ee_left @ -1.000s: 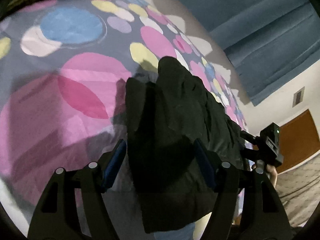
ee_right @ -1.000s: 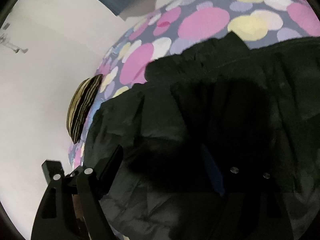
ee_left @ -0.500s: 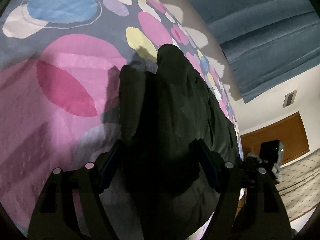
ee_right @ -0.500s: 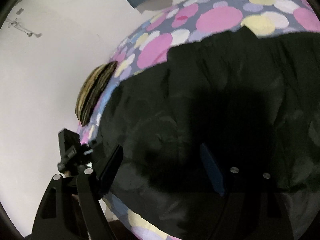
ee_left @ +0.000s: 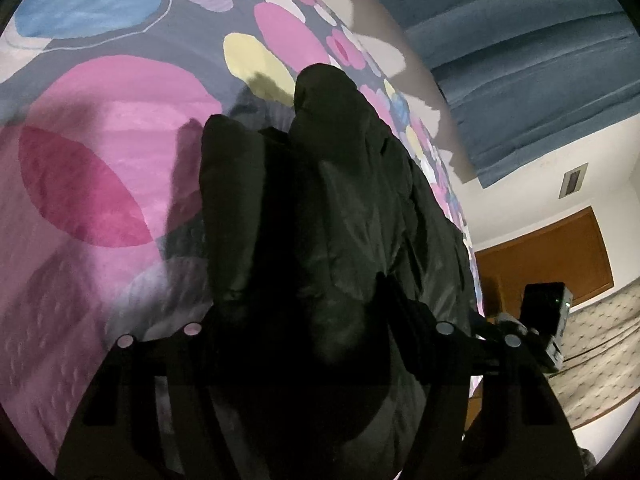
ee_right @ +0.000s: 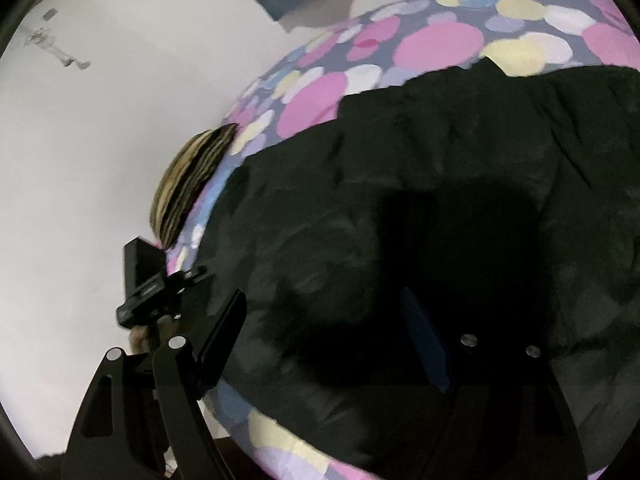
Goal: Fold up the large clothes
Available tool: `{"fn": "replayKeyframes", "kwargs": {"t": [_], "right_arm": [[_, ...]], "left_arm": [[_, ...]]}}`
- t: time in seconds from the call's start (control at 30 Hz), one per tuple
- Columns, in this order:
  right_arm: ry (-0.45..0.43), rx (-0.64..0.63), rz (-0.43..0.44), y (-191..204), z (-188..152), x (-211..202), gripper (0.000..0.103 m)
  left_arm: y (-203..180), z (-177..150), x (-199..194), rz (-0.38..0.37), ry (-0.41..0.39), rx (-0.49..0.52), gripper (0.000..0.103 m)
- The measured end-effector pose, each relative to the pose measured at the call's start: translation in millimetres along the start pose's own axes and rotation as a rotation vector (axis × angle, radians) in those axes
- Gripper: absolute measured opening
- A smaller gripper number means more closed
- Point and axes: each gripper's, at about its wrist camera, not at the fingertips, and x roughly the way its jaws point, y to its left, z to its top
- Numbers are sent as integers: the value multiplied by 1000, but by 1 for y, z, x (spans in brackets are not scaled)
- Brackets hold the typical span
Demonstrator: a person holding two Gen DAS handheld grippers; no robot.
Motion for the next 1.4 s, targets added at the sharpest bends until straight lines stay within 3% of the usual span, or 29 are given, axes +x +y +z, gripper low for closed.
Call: {"fn": "replayKeyframes", "kwargs": {"t": [0.1,0.33,0.4,0.6,0.97,1.13,1.4], "right_arm": [[64,-1,-23,-5,-5,15,78],[77,-10,-14,-15,-8,31,79],[75,-6,1,-18,-8,31,79],[67,0,19,-20,-10,32,79],[65,26,141,-34,-6,19,78],[42,49,204,-46,-6,-13,78],[-179,145,305,-86,2,-113,78]], "left_arm": [[-1,0,1,-2,7,5,62],[-18,3,-3,-4,-14,40,31],[-28,6,-7,-4,-21,56,28],[-80,14,-14,4,-45,157,25],[-203,18,2,39,-31,382,22],[-260,6,28,74,-3,498,22],[-334,-37,100,124,67,698,22]]}}
